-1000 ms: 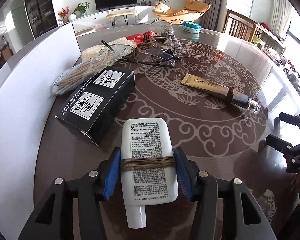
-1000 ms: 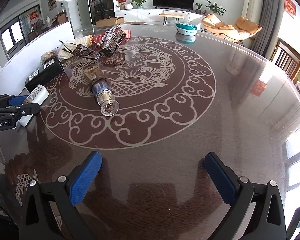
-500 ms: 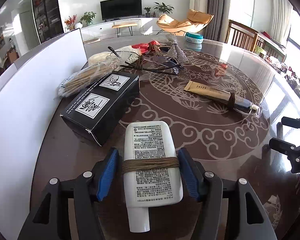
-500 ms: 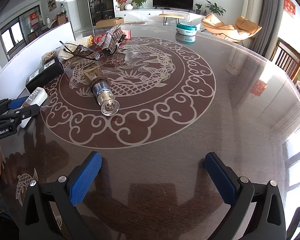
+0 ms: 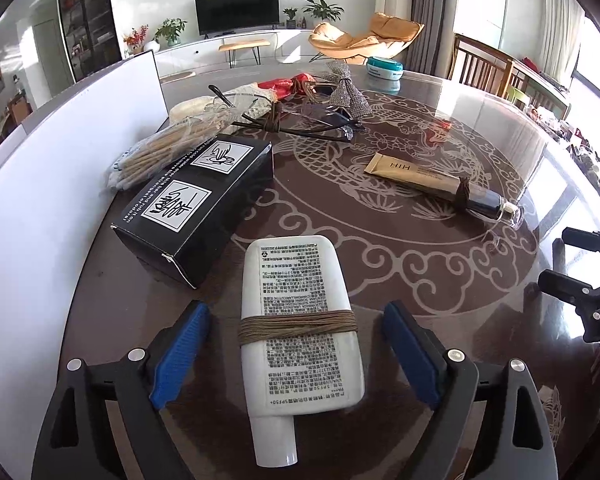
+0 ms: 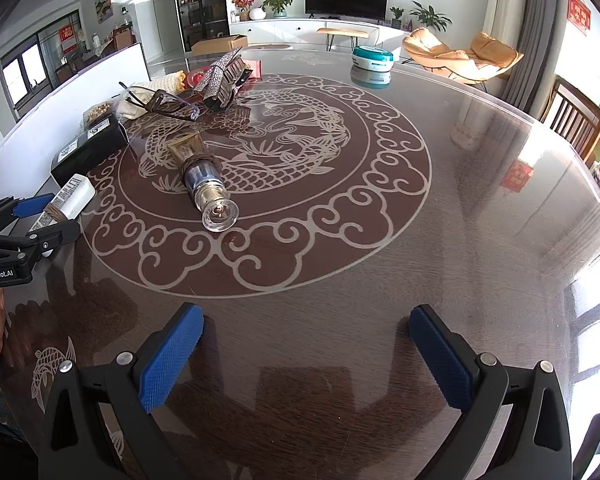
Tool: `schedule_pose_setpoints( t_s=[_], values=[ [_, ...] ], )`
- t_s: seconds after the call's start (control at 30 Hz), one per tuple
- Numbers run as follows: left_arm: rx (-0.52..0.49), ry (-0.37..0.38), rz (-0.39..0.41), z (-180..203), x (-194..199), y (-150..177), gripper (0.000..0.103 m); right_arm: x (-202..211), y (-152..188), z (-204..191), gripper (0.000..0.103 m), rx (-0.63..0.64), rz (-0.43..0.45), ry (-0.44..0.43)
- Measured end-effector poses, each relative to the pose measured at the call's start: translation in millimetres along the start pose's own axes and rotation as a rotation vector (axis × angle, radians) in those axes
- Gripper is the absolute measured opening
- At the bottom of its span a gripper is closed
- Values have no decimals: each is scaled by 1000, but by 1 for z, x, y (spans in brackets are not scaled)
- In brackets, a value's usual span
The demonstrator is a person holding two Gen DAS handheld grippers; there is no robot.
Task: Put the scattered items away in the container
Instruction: 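Move the right tool over the gold cream tube while the left tool holds the bottle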
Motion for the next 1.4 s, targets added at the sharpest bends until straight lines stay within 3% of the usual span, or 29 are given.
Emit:
schedule_pose_setpoints(
  t_s=[0.2,0.87,1.03,1.27,1.4],
  values=[
    [0,2,-14,1,-3,0,99,0,0,0,103,1,0,-1],
    [3,-2,-22,-1,-6,-1,103,-1,-4,-8,103,45,-9,-32],
    [1,-1,-26,1,-6,-1,103,-20,-26,-43,103,188,-19,-127],
    [0,1,-28,0,-6,-1,103,-60,-77,-74,103,255,-28,-173],
    [-17,14,-57,-1,-4,3,103,-71,-90,-83,103,315,-146,-178]
  ],
)
Point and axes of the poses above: each gripper's, at about its wrist camera, not at the fingertips, and x roughly against the way its jaws point, z to its right, y to its underside, the point moved 6 cm from there along -x, roughly the way its jaws point, and after that the axes turned 5 degrees about -x, right-handed, at the moved point
